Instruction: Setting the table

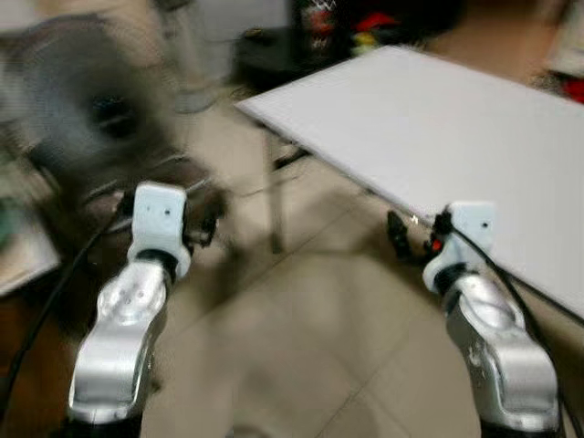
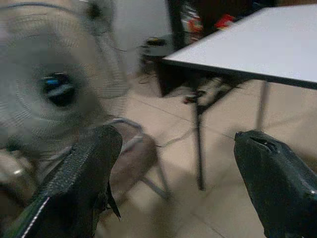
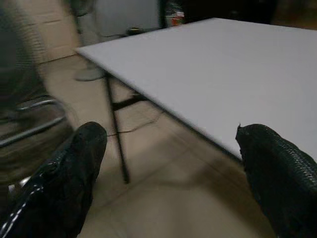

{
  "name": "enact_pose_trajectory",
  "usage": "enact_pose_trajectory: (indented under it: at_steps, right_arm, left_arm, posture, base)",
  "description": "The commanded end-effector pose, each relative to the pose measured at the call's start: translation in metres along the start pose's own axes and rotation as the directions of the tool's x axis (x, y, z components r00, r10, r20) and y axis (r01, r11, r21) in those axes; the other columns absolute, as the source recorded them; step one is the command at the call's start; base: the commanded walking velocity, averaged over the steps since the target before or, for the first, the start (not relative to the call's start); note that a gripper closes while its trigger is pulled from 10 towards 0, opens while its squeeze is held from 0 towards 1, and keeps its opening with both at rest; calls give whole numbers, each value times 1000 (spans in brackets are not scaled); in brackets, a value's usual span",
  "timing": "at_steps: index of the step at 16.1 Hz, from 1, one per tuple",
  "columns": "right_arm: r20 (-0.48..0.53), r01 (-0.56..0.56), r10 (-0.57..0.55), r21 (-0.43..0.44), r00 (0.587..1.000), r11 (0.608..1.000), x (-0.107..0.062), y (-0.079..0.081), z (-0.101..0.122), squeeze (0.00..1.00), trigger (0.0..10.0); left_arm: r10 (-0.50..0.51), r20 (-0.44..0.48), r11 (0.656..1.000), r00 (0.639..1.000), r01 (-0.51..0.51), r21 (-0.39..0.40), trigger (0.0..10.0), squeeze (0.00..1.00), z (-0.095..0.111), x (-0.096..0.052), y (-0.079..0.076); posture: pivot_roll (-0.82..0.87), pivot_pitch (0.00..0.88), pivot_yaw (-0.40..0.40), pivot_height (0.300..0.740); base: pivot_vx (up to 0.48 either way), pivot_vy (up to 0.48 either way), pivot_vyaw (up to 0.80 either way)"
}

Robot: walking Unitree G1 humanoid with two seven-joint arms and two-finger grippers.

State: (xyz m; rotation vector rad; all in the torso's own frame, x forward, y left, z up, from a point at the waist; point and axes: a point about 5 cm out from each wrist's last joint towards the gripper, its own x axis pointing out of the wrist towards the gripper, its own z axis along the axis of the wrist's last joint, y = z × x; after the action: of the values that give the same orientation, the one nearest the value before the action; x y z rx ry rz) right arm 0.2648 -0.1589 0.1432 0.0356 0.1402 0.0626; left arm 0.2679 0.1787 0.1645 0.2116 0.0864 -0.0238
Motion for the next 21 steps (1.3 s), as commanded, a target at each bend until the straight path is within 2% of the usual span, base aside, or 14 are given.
enact_pose_trajectory:
  at_steps: [1,6,8,9,17,18,20,21]
  right_arm:
    - [5,-33,33,0,999,999,3,7,2,0,10000]
    - [7,-61,61,4,998,998,2,13,2,0,10000]
    - [16,-93,93,-16,996,996,2,17,4,0,10000]
    - [16,-99,99,-22,995,995,2,16,1,0,10000]
    - [18,-124,124,-30,992,992,11,19,3,0,10000]
    - [19,-115,115,-7,993,993,11,19,3,0,10000]
    - [6,-96,96,1,995,995,10,17,1,0,10000]
    - [-3,-66,66,2,998,998,7,13,-1,0,10000]
  left_arm:
    - [22,-31,1000,999,-22,8,10000,0,-6,-2,5]
    - [27,-33,1000,999,-27,1,10000,0,-7,-1,8]
    - [47,-24,999,999,-48,-12,10000,0,-5,1,10]
    - [60,-17,997,998,-61,-39,10000,0,-6,3,9]
    - [78,-9,997,997,-78,3,10000,0,-3,1,14]
    - [73,-3,997,997,-73,8,10000,0,-3,0,13]
    - [38,-19,999,999,-38,20,10000,0,-5,-1,9]
    - [-35,-13,998,999,36,45,10000,0,-7,-4,1]
  posture:
    - [139,0,42,740]
    - [132,0,42,740]
    - [128,0,51,740]
    - [127,0,58,740]
    - [157,0,34,740]
    - [157,0,35,740]
    - [153,0,38,740]
    - [146,0,48,740]
  base:
    - [0,368,800]
    - [0,367,800]
    - [0,0,800]
    - [0,-480,800]
    - [0,-467,800]
    - [0,0,0]
    - [0,0,0]
    - [0,0,0]
